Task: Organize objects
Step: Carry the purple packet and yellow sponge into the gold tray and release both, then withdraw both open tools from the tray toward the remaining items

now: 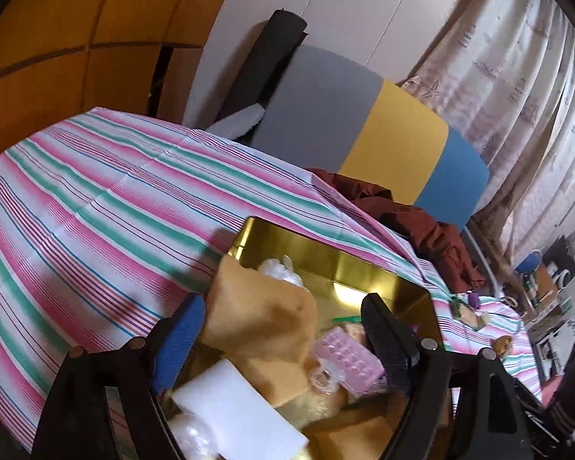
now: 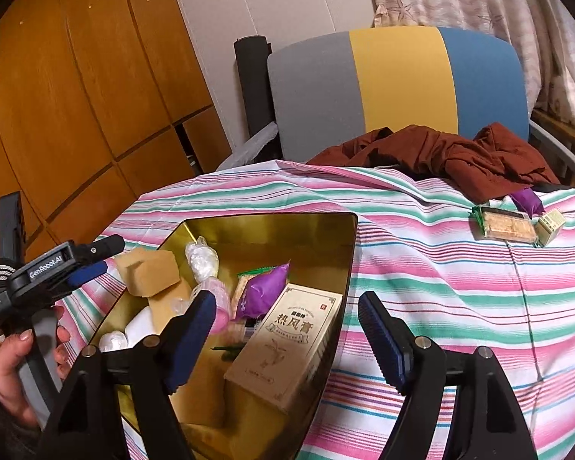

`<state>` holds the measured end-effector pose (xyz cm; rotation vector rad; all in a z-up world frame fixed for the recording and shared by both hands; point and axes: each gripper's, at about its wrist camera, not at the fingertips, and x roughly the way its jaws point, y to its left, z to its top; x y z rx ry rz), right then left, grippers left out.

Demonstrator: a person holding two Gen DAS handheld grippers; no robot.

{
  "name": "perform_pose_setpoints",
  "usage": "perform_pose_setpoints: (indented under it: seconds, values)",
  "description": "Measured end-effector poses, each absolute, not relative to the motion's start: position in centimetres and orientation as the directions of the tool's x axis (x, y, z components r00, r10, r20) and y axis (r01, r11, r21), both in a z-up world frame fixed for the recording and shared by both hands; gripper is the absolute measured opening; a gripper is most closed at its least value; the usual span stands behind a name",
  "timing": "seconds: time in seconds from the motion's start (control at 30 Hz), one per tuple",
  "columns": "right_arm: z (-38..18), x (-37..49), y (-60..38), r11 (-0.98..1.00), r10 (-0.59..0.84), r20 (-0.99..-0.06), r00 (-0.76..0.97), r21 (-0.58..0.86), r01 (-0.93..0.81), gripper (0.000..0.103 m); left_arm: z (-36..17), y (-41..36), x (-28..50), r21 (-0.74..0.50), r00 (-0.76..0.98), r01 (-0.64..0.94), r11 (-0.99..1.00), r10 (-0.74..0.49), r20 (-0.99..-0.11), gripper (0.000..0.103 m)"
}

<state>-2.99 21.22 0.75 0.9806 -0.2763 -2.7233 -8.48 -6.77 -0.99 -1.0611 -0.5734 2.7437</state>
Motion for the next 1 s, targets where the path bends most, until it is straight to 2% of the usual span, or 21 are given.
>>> perform_pose_setpoints:
  seconds: [0.5,0.8,1.0]
  values:
    - [0.6,-1.7,23.9,-0.955,-0.251,-0.595,-0.764,0.281,0.095,0.079,-0.8,-1.6,-7.0,-0.372,-0.695,-0.127,-0.919,0.351,-0.628,0.085]
    - [0.1,-0.8,27.0,-0.955,-0.209,-0.601,-0.771,0.294,0.031,0.081,-0.7,3.1,-5.6,-0.376,-0.630,-0.271,-0.886,0.458,-0.627,0.085]
    - [-0.6,-0.2,29.5,-0.953,-0.174,-0.611,-0.772,0.302,-0.025,0.081,-0.5,7.3,-4.3,-0.330,-0.579,-0.376,-0.866,0.498,-0.646,0.085]
